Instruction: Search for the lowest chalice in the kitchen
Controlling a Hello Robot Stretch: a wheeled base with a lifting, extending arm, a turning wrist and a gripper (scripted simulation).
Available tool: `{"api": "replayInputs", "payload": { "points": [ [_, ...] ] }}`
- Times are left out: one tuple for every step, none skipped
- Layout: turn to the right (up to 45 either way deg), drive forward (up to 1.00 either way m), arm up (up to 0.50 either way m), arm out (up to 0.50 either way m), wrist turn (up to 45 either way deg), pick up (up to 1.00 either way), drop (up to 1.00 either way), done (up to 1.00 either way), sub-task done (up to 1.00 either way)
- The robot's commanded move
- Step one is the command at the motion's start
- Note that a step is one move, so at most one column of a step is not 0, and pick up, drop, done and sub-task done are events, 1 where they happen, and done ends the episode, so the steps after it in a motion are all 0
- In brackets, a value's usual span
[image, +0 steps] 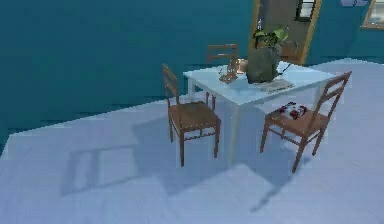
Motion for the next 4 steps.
{"api": "replayInputs", "payload": {
  "points": [
    [45.0, 0.0, 0.0, 0.0, 0.0, 0.0, 0.0, 0.0, 0.0],
    [9.0, 0.0, 0.0, 0.0, 0.0, 0.0, 0.0, 0.0, 0.0],
    [0.0, 1.0, 0.0, 0.0, 0.0, 0.0, 0.0, 0.0, 0.0],
    [0.0, 1.0, 0.0, 0.0, 0.0, 0.0, 0.0, 0.0, 0.0]
  ]
}}
